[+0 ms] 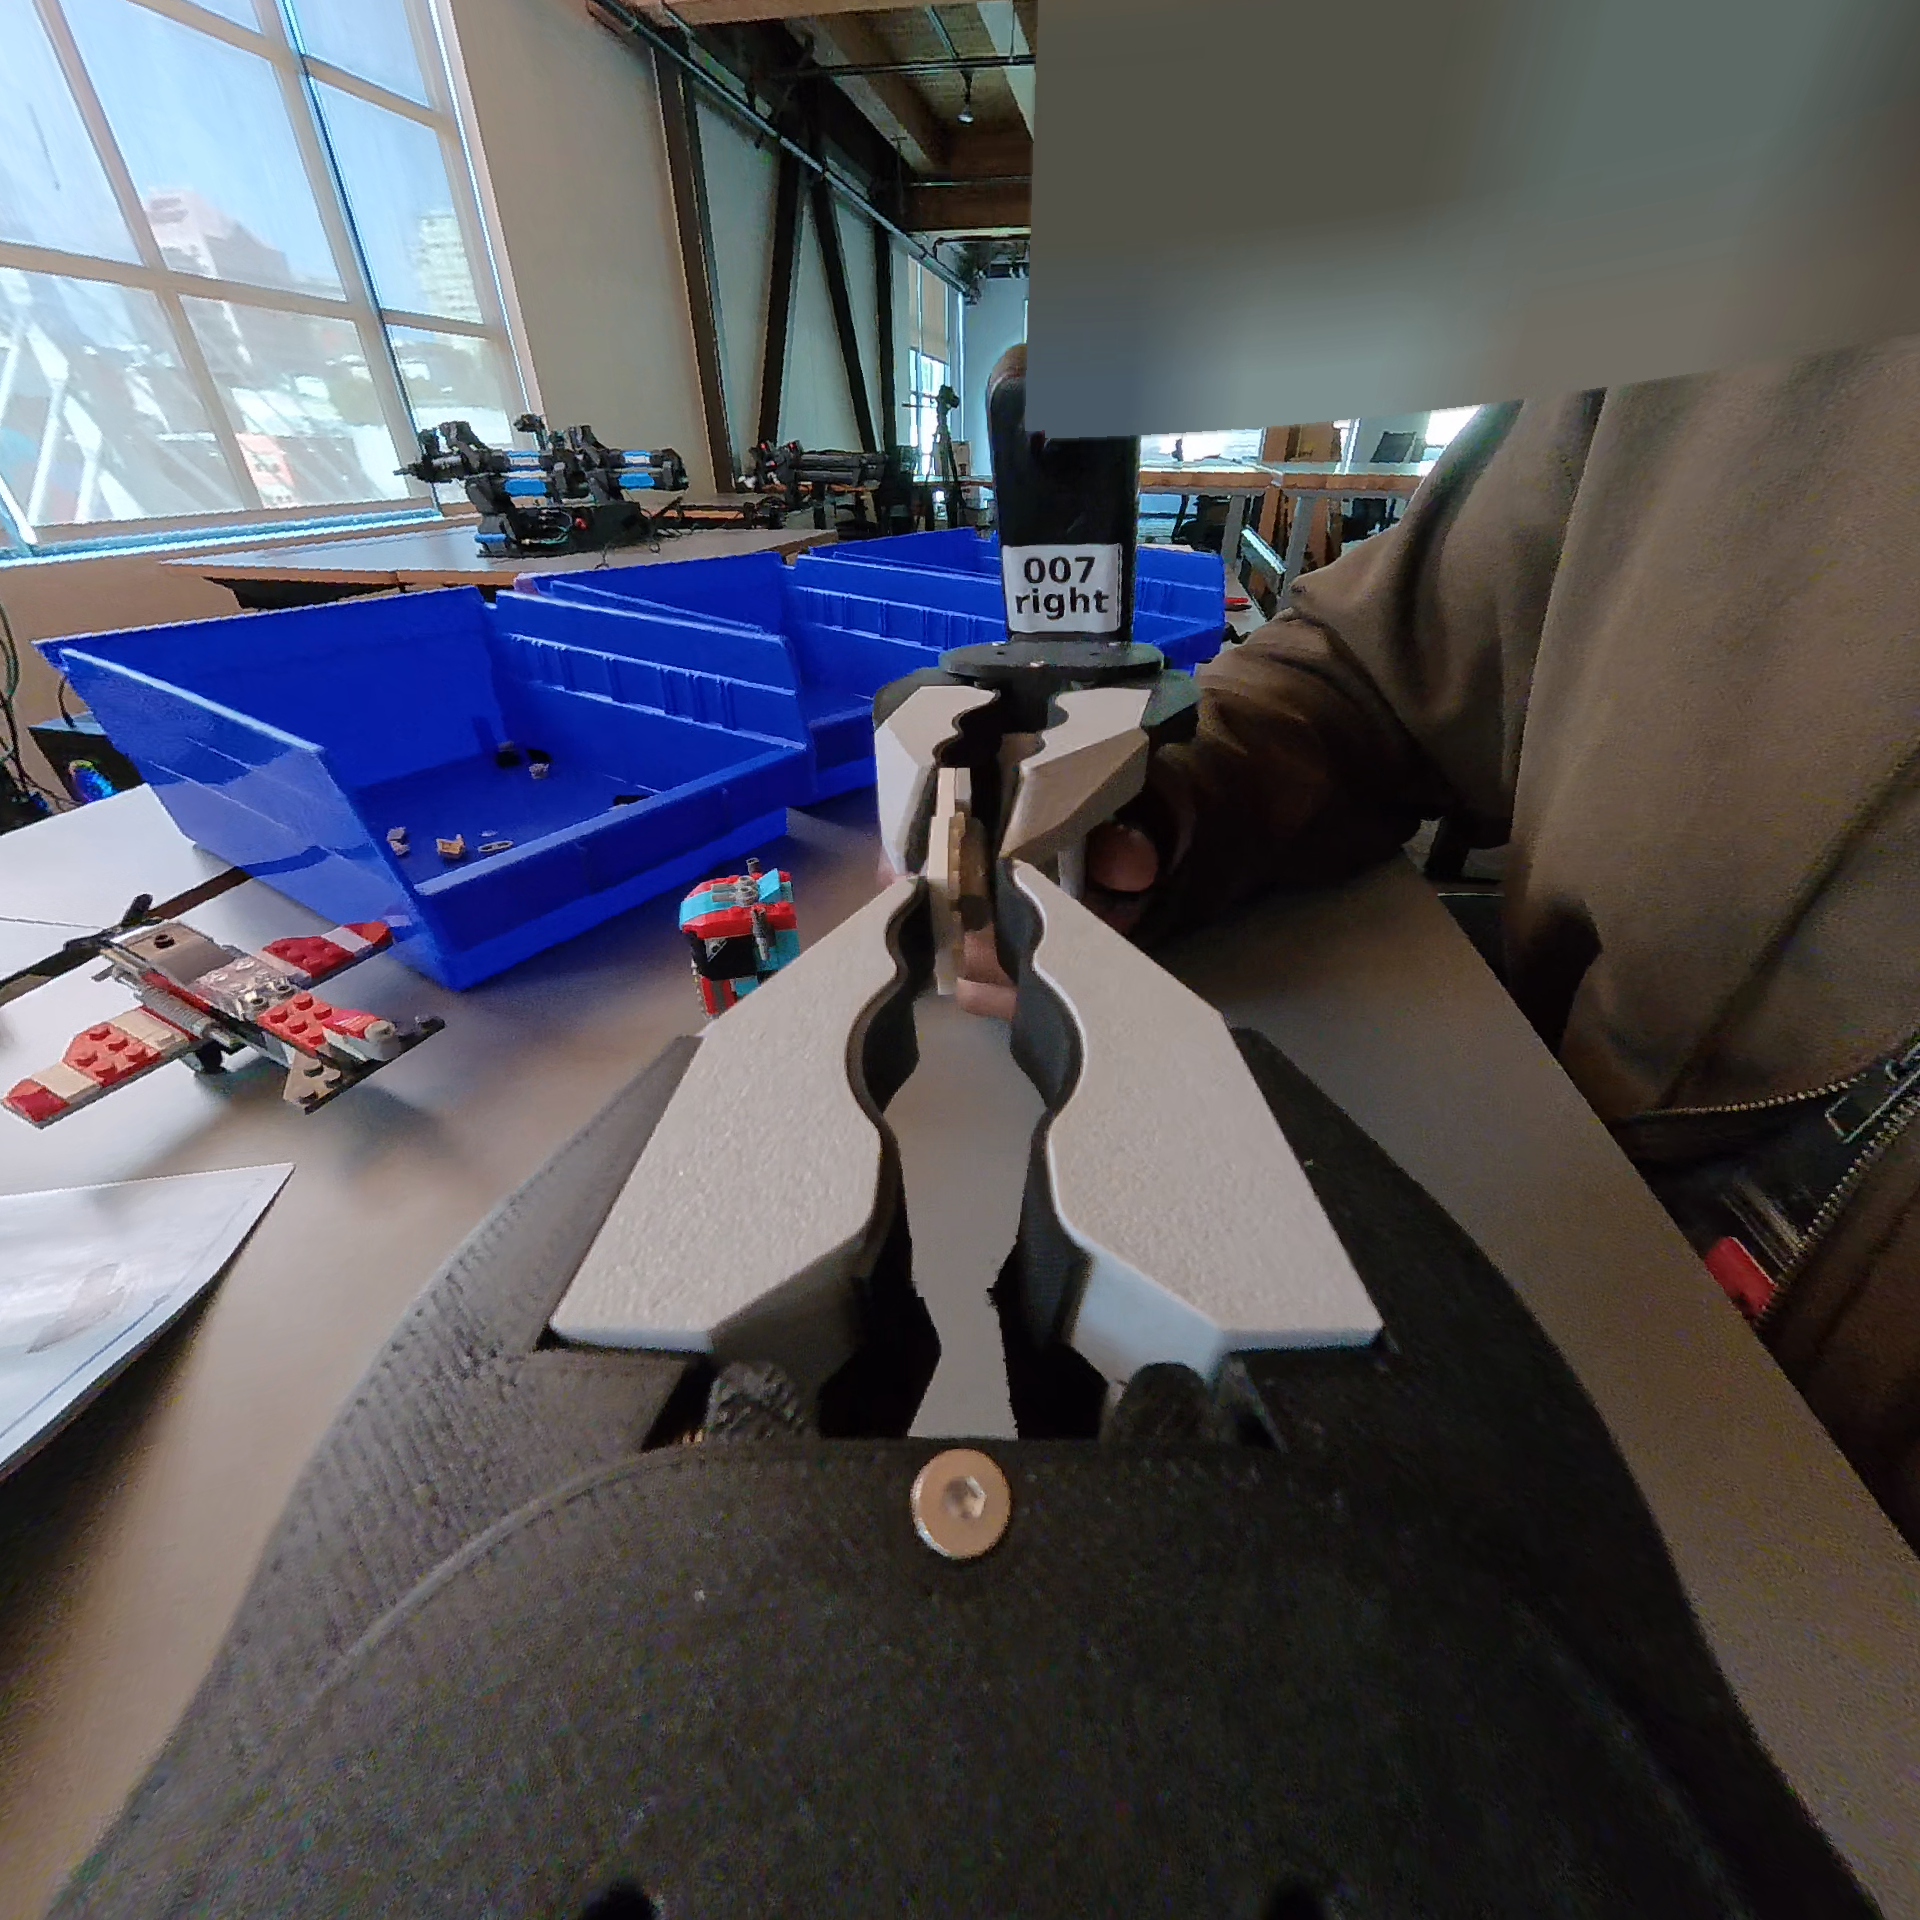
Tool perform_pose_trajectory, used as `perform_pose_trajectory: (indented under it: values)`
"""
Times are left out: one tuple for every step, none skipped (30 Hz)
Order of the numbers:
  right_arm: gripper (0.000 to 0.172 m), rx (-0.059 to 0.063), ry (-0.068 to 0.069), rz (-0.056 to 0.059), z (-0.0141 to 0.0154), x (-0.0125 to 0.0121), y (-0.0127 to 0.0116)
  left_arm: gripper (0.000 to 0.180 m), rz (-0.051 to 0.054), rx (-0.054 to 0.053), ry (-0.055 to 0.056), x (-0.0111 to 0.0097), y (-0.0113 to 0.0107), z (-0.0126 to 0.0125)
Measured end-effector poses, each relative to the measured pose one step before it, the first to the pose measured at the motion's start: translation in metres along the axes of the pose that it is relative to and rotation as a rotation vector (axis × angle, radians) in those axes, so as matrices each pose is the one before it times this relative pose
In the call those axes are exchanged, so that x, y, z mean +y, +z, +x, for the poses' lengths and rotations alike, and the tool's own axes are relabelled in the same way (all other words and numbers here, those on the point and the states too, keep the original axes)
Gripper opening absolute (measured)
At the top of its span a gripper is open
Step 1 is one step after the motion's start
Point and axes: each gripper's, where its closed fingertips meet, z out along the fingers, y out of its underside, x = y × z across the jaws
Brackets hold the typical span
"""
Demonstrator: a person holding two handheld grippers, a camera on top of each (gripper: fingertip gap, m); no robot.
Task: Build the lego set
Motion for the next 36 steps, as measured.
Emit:
perform_pose_trajectory:
  values:
    - [0.016,0.001,-0.0013,-0.002,0.00005,0.00029,0.00009,0.011,-0.0053,0.0011,-0.0042,0.00115,0.0004,-0.00024]
    - [0.016,-0.0029,-0.0029,-0.0009,-0.00083,0.00015,0.00008,0.011,-0.001,0.0042,-0.0003,0.00034,0.00006,0.00066]
    - [0.016,-0.0048,-0.0016,-0.0006,-0.00098,-0.00001,0.00001,0.011,-0.0002,0.004,0.003,-0.00008,-0.00011,0.00084]
    - [0.015,-0.0062,0.0013,-0.0005,-0.00087,0.00017,0.00002,0.011,-0.0011,0.0032,0.0048,-0.00015,-0.00005,0.00088]
    - [0.015,-0.0071,0.0035,-0.0007,-0.00088,0.00009,-0.00003,0.011,-0.0004,0.0023,0.0051,-0.00005,-0.00004,0.00064]
    - [0.015,-0.0066,0.0038,-0.0009,-0.00061,0.0001,0.0,0.011,0.0003,0.0018,0.0029,-0.00005,-0.00003,0.00063]
    - [0.015,-0.0059,0.0024,-0.0005,-0.00069,0.00006,0.00006,0.011,0.001,0.0028,0.0012,-0.00014,-0.00007,0.00049]
    - [0.014,-0.0057,0.001,0.0,-0.00087,0.0,0.0,0.011,0.0028,0.0039,0.0015,-0.00039,-0.00012,0.00071]
    - [0.014,-0.0061,-0.0009,0.0006,-0.00107,-0.00008,0.00008,0.011,0.0019,0.0034,0.0037,-0.00028,-0.0001,0.00089]
    - [0.014,-0.007,-0.0024,0.0013,-0.00153,-0.00015,0.00006,0.011,0.0026,0.0061,0.0033,-0.00038,-0.00009,0.0012]
    - [0.013,-0.0046,-0.0018,0.0023,-0.0011,-0.0003,0.00011,0.011,0.0025,0.0038,0.0053,-0.00057,-0.00005,0.00105]
    - [0.013,-0.003,-0.0001,0.0017,-0.00071,-0.00024,0.00003,0.011,0.0023,0.0001,0.008,-0.00046,-0.00015,0.00062]
    - [0.013,-0.0041,0.0002,0.0001,-0.00058,-0.00002,0.00001,0.011,0.0,0.0004,0.0038,-0.00013,0.00001,0.00045]
    - [0.013,-0.0059,0.0003,0.0003,-0.00096,-0.00014,0.00019,0.011,0.0013,0.003,0.0033,-0.00041,-0.00017,0.00076]
    - [0.012,-0.0056,0.0009,0.0017,-0.00101,-0.00024,0.0,0.01,0.0018,0.0015,0.0042,-0.00048,-0.00018,0.00062]
    - [0.012,-0.0088,0.0003,0.0034,-0.00151,-0.00048,0.00006,0.01,0.0034,0.0061,0.0009,-0.0006,-0.00007,0.00128]
    - [0.011,-0.0095,-0.0002,0.0045,-0.0018,-0.00082,0.00012,0.01,0.0056,0.0089,-0.0007,-0.0009,-0.00006,0.00153]
    - [0.011,-0.0047,0.0002,0.0034,-0.00102,-0.00068,0.00003,0.01,0.0059,0.006,-0.0013,-0.00075,0.00005,0.00113]
    - [0.011,-0.0011,-0.0001,0.0007,-0.00029,-0.00019,0.00008,0.01,0.0027,0.0016,-0.0002,-0.00039,-0.00012,0.0003]
    - [0.011,-0.0032,-0.0001,-0.0003,-0.00045,-0.00006,-0.00001,0.01,0.0002,0.0014,0.0013,-0.00003,-0.00003,0.00024]
    - [0.011,-0.0064,0.0006,0.0004,-0.0008,-0.00006,0.0,0.01,0.0,0.004,0.0006,-0.00001,0.00001,0.00074]
    - [0.011,-0.0054,0.0009,0.0016,-0.00082,-0.00033,0.00012,0.01,0.0023,0.0054,-0.0022,-0.00033,0.00002,0.00087]
    - [0.011,-0.0042,-0.0001,0.0008,-0.00086,-0.0003,0.00013,0.01,0.0025,0.0045,-0.0019,-0.00046,-0.00009,0.00068]
    - [0.011,-0.0054,-0.0015,0.0003,-0.00108,-0.00022,0.00013,0.01,0.0022,0.0081,-0.0023,-0.00031,-0.00009,0.00108]
    - [0.011,-0.002,-0.0008,0.0008,-0.00064,-0.0003,0.00017,0.01,0.0031,0.0063,-0.0035,-0.00044,-0.00016,0.00087]
    - [0.011,0.0014,0.0004,-0.0001,0.0002,-0.00018,0.00014,0.01,0.0023,0.0021,-0.0056,-0.00021,-0.00002,-0.00002]
    - [0.011,-0.0001,0.0011,-0.0006,0.00003,-0.00011,0.00016,0.01,0.0016,0.0027,-0.0095,-0.00001,-0.0002,-0.00028]
    - [0.011,-0.0038,0.0023,0.0007,-0.00047,-0.0001,0.00007,0.01,0.0025,0.0071,-0.0105,-0.00023,-0.00001,0.00045]
    - [0.011,-0.0031,0.003,0.0014,-0.00041,-0.00021,0.00012,0.01,0.0033,0.0067,-0.0084,-0.00027,-0.00004,0.00051]
    - [0.011,-0.0016,0.0035,0.0007,-0.00025,-0.0001,0.00006,0.01,0.003,0.0065,-0.0108,-0.00013,-0.00006,0.0003]
    - [0.011,-0.0015,0.0028,0.0008,-0.00023,-0.00011,0.00016,0.01,0.0031,0.005,-0.0103,-0.00018,-0.00014,0.0001]
    - [0.011,-0.0025,0.0014,0.0012,-0.00036,-0.00006,0.00013,0.01,0.0034,0.0056,-0.0064,-0.0003,-0.00003,0.00044]
    - [0.011,-0.0014,0.0024,0.0008,-0.00008,-0.00013,-0.00001,0.01,0.0026,0.0039,-0.0062,-0.0001,-0.00001,0.00014]
    - [0.011,-0.0006,0.0025,0.0009,0.00002,-0.00014,-0.00001,0.01,0.0024,0.0016,-0.0029,-0.00016,0.00003,0.00003]
    - [0.011,0.0007,0.0032,0.0013,0.00039,-0.00013,-0.00019,0.01,0.0023,-0.0002,-0.0042,-0.00014,0.00013,-0.00033]
    - [0.011,0.0038,0.0057,0.0014,0.00102,-0.00016,-0.0002,0.01,0.0018,0.0016,-0.0135,0.00009,0.00025,-0.00047]
